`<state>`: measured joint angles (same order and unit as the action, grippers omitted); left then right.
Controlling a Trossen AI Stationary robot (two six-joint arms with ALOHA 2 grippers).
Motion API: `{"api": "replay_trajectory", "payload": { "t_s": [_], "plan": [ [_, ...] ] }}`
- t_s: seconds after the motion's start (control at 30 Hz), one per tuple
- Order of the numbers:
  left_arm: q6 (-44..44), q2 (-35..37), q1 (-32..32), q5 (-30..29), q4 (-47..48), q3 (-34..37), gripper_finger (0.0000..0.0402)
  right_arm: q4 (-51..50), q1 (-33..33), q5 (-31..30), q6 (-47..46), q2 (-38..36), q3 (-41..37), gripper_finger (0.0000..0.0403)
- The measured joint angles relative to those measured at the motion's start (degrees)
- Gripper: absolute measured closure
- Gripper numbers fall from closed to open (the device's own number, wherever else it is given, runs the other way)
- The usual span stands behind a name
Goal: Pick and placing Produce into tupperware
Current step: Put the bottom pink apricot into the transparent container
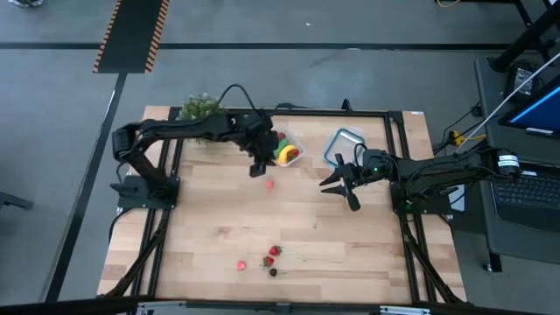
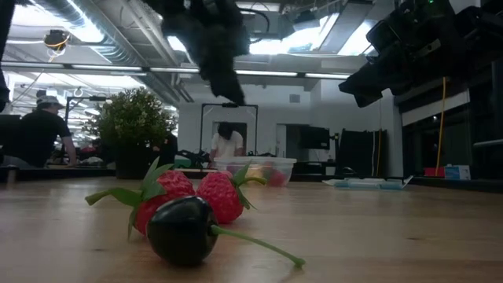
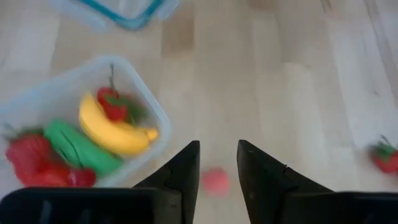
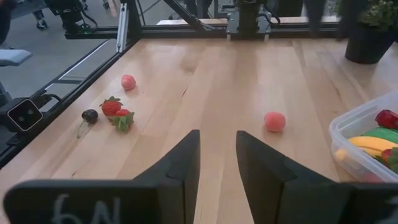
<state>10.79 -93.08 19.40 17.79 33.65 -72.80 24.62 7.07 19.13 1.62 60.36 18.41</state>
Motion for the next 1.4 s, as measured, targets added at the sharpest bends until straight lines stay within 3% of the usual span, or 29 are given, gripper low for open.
{"api": "replay_trajectory", "payload": {
  "t_s": [0.17,0.53,0.73,1.07,1.4],
  "plan": [
    [-1.88,5.51,-3.61,-0.66,-6.46,7.03,0.0316,0.20,0.00,-0.23,-1.87,0.00,0.01,0.0297],
    [-10.52,17.36,-11.27,-6.72,-39.17,32.37,0.0338,1.97,-2.24,-0.58,-2.80,0.09,0.01,0.0297],
    [-11.98,22.14,-16.03,-7.33,-52.97,41.89,0.0348,6.24,-6.52,-4.98,-2.89,1.98,0.03,0.0297],
    [-13.40,26.51,-25.57,-12.71,-60.74,50.03,0.0364,10.43,-11.20,-6.77,-4.35,9.78,2.80,0.0297],
    [-16.42,26.27,-30.79,-12.68,-60.79,50.41,0.0379,10.30,-13.59,-6.70,-4.31,17.88,8.91,0.0297]
  ]
}}
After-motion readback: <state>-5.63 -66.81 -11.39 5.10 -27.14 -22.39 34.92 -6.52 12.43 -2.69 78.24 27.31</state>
